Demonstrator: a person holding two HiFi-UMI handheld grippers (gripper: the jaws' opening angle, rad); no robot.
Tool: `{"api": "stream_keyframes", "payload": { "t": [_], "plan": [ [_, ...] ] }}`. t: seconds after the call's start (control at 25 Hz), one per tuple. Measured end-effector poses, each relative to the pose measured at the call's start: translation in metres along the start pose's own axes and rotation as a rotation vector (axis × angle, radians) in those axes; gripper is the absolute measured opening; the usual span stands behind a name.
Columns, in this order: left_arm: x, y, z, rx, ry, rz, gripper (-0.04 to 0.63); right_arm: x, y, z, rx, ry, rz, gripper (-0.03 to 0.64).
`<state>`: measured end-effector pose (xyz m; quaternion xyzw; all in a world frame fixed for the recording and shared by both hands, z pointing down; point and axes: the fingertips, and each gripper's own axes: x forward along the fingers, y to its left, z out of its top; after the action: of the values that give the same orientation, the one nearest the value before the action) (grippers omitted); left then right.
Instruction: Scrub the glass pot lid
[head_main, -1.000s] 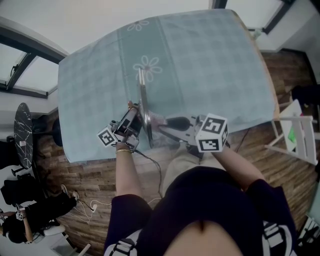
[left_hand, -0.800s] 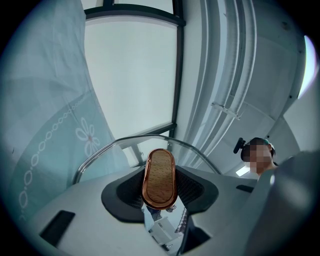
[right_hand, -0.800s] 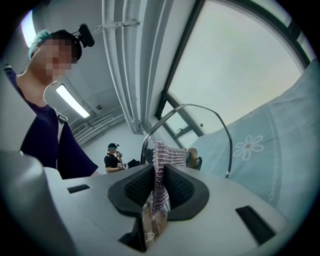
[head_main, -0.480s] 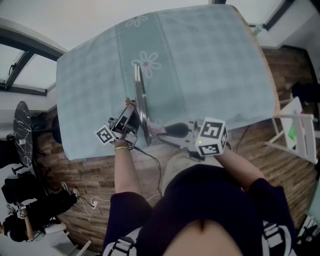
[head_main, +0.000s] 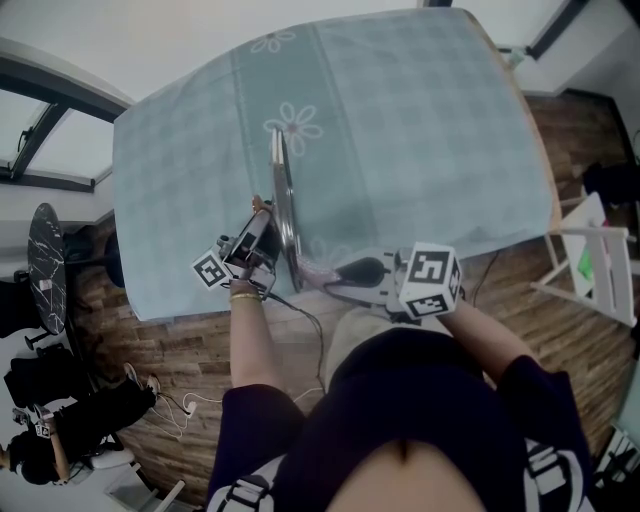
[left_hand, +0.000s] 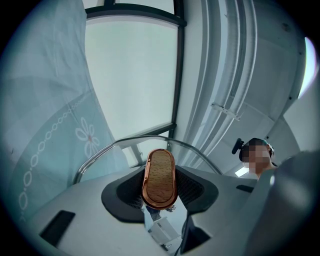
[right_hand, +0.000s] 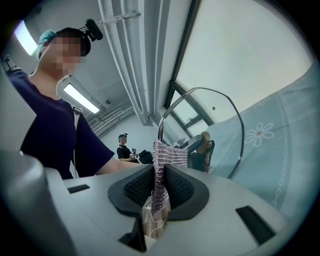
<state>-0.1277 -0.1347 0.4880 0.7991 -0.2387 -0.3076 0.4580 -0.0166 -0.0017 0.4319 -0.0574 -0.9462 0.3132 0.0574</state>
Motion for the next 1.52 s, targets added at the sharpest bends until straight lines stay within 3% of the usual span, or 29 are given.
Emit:
{"api": "stream_keyframes", "payload": {
  "t": [0.32, 0.6, 0.8, 1.04, 1.28, 1.52],
  "plan": [
    [0.0, -0.002, 0.0, -0.004, 0.002, -0.006, 0.167, -0.012, 0.004, -0.006, 0.013, 0.021, 0.008, 0.066],
    [-0.001, 0.0, -0.001, -0.007, 0.008, -0.006, 0.167, -0.028, -0.02, 0.006, -0.01, -0.002, -0.08, 0.066],
    [0.0, -0.001, -0.001, -0.011, 0.015, -0.014, 0.167, -0.04, -0.052, 0.02, -0.078, 0.009, -0.185, 0.066],
    [0.001, 0.0, -0.001, -0.016, 0.019, -0.016, 0.167, -0.045, -0.118, 0.048, -0.26, 0.02, -0.45, 0.066],
    [0.0, 0.001, -0.001, -0.021, 0.023, -0.025, 0.167, -0.023, -0.145, 0.073, -0.438, 0.061, -0.547, 0.066],
    [-0.001, 0.001, -0.002, -0.028, 0.033, -0.035, 0.167, -0.01, -0.158, 0.083, -0.465, 0.028, -0.568, 0.066]
  ]
}}
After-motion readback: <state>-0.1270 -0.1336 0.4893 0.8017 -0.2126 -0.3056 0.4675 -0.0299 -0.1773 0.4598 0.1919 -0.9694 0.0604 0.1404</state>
